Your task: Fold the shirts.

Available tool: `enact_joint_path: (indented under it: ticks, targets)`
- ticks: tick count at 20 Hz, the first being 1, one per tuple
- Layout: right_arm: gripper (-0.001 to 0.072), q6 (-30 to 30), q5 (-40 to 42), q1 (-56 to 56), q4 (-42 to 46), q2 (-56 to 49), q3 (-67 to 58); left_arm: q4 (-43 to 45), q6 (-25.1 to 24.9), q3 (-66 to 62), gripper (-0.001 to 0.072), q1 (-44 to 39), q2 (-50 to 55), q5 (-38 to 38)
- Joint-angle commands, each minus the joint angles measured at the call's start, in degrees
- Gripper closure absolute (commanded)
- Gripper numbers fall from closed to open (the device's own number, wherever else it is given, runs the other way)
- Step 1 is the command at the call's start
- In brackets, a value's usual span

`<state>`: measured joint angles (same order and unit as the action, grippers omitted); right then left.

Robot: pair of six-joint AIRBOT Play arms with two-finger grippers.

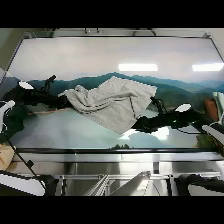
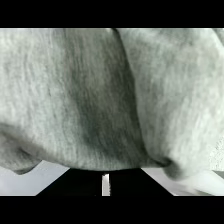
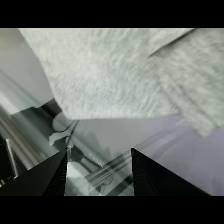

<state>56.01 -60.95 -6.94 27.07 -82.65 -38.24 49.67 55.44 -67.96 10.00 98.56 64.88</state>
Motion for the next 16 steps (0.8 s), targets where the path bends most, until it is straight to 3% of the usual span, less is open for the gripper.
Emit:
enact_joint_path:
  ticks: [1, 3, 4, 6, 7, 8, 13, 16]
  targets:
    - [0.0249, 0.6, 8.1, -1.9, -3.7, -2.8, 0.0, -0.3, 0.0, -0.2, 0.0686, -0.1, 0.0, 2.1]
    - [0.0250, -3.0, 11.0, -3.4, -11.5, -6.1, -0.5, -0.3, 0.0, -0.2, 0.0686, -0.1, 0.0, 2.3]
    - [0.0313, -5.2, 11.0, -3.8, -15.0, -7.3, -1.1, -0.4, 0.1, -0.2, 0.0686, -0.1, 0.0, 2.4]
    - [0.0368, -7.0, 10.6, -4.0, -19.4, -9.1, -2.6, -0.3, 0.1, -0.2, 0.0686, 0.2, 0.0, 3.3]
    - [0.0616, -7.9, 8.2, -4.0, -19.8, -9.1, -3.4, -0.4, 0.3, -0.2, 0.0686, 0.7, -0.1, 4.9]
    - [0.0690, -8.0, 4.2, -3.9, -19.7, -8.5, -4.3, -0.4, 0.6, -0.2, 0.0687, 1.4, -0.7, 6.8]
    - [0.0692, -6.5, -11.1, 0.1, -19.8, 7.6, -5.0, -3.7, 1.2, -0.2, 0.0691, 8.3, -12.4, 21.0]
    - [0.0692, -3.3, -14.1, 6.0, -24.5, 25.2, -7.8, -21.6, -1.5, -0.2, 0.0693, 13.3, -25.6, 26.7]
